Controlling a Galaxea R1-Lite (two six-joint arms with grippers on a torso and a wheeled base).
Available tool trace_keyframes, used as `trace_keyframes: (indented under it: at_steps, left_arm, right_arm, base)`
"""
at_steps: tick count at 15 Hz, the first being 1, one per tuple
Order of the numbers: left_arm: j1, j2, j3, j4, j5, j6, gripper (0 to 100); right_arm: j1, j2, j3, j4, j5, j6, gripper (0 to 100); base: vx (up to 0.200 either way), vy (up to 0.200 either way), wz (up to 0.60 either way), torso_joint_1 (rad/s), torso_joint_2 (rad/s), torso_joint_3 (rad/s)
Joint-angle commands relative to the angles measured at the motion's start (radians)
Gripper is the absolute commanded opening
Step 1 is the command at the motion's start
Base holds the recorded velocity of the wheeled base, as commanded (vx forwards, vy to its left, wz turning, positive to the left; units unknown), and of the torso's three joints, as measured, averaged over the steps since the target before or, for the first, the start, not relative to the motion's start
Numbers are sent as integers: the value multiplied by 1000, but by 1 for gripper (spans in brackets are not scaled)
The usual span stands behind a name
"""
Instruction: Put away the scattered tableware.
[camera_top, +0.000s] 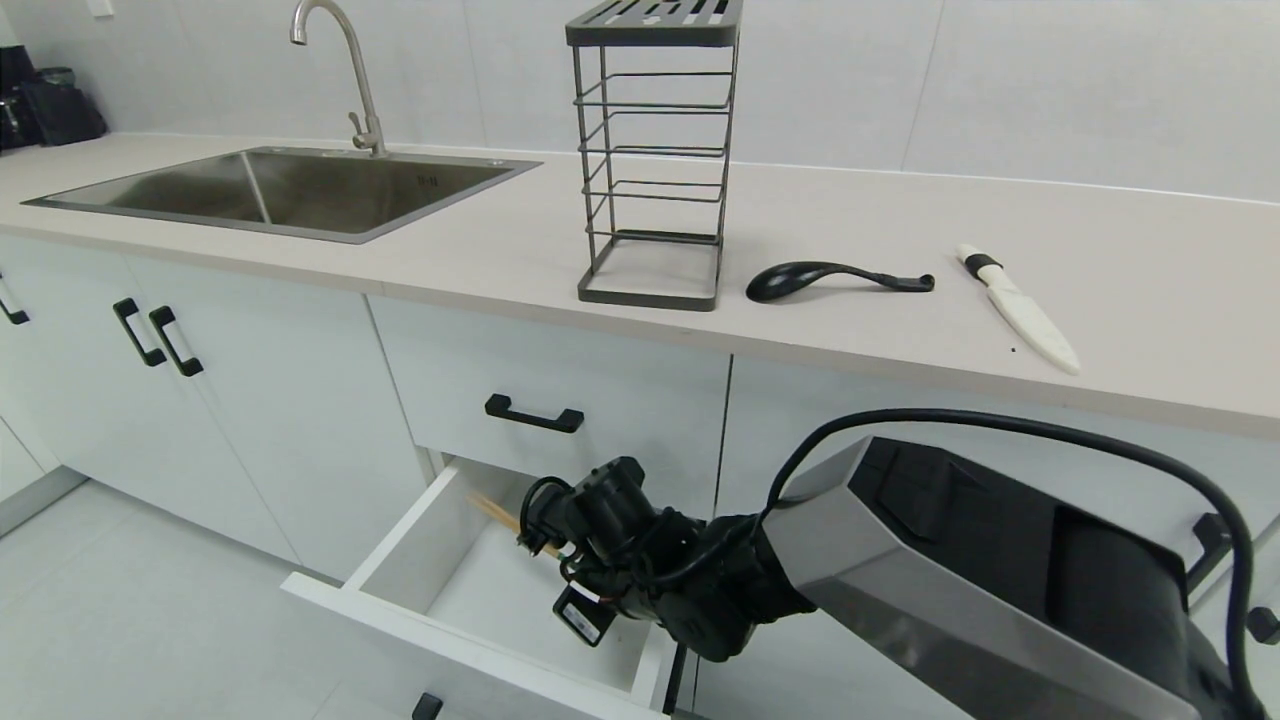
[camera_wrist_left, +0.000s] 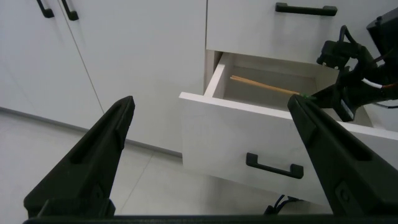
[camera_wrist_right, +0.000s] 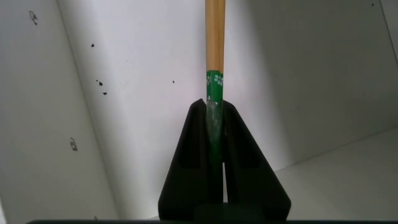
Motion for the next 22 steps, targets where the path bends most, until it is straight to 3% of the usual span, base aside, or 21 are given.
trace_keyframes:
  at_steps: [1,14,15,22]
  left_arm:
    - [0,1,0,0,0,0,100]
    - [0,1,0,0,-2,0,100]
    - [0,1,0,0,0,0,100]
    - [0,1,0,0,0,0,100]
  right_arm:
    - [2,25,-8,0,0,-1,0]
    - [43,103,-59,-14,12,-4,0]
    - [43,103,-59,-14,12,-4,100]
    - [43,-2,48,-186,11,-50,100]
  base:
    - [0,0,0,0,0,0]
    - [0,0,0,0,0,0]
    - [0,0,0,0,0,0]
    - [0,0,0,0,0,0]
